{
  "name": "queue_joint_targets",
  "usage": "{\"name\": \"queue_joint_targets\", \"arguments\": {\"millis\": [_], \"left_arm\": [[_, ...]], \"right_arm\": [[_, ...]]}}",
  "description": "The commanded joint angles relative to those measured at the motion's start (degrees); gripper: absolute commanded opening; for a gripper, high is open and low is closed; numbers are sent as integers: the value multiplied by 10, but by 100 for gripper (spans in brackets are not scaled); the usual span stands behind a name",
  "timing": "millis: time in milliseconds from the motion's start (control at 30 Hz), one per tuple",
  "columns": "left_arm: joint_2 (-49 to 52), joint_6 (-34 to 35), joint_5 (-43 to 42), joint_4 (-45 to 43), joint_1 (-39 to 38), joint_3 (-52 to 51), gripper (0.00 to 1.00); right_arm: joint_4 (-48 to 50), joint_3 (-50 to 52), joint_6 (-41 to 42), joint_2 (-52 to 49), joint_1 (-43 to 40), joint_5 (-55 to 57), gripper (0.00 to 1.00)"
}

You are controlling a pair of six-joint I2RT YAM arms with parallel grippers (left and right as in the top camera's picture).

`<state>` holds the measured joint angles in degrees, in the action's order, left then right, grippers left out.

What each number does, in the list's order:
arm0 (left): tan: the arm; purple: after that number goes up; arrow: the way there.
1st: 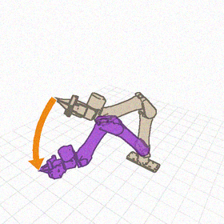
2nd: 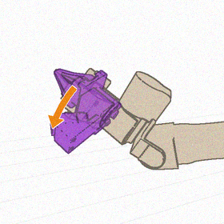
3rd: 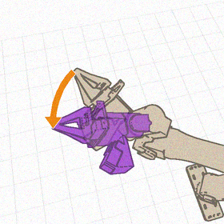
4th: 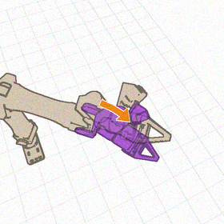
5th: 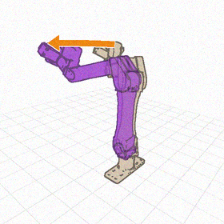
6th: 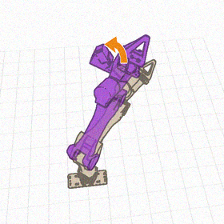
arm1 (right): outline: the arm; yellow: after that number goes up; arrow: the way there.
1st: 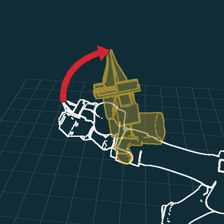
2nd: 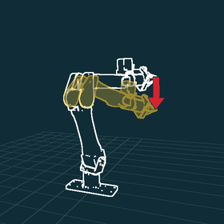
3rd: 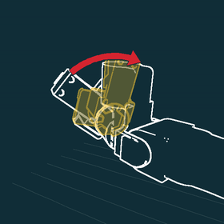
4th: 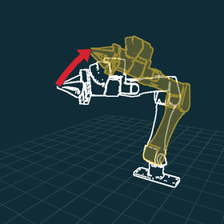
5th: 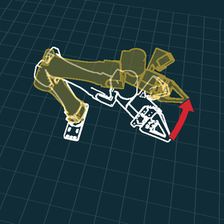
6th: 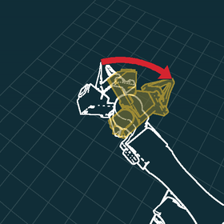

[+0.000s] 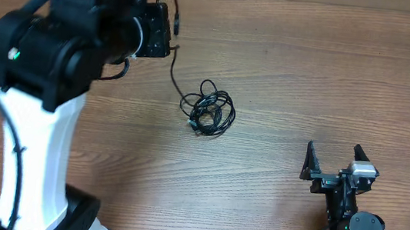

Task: Untangle cables
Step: 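Pull the lifted cable strand back and left with the left gripper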

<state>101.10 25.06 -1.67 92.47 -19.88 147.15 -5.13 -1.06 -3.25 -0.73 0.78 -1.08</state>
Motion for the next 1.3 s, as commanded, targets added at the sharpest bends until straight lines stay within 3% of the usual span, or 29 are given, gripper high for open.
{"name": "queue_joint_targets", "arguments": {"millis": [0,167,400,700,1100,1167,1267], "left_arm": [[40,24,-18,16,0,2,4],[72,24,-129,23,-1,2,4],[79,23,-125,23,-1,2,4],[83,41,88,43,-1,-21,4],[83,66,224,12,1,-132,6],[83,73,233,10,2,-141,13],[83,73,232,7,8,-147,39]], "right_arm": [[3,6,-2,5,0,4,100],[3,6,-2,6,0,4,100],[3,6,-2,6,0,4,100],[3,6,-2,6,0,4,100],[3,6,-2,5,0,4,100],[3,6,-2,6,0,4,100],[3,6,-2,6,0,4,100]]}}
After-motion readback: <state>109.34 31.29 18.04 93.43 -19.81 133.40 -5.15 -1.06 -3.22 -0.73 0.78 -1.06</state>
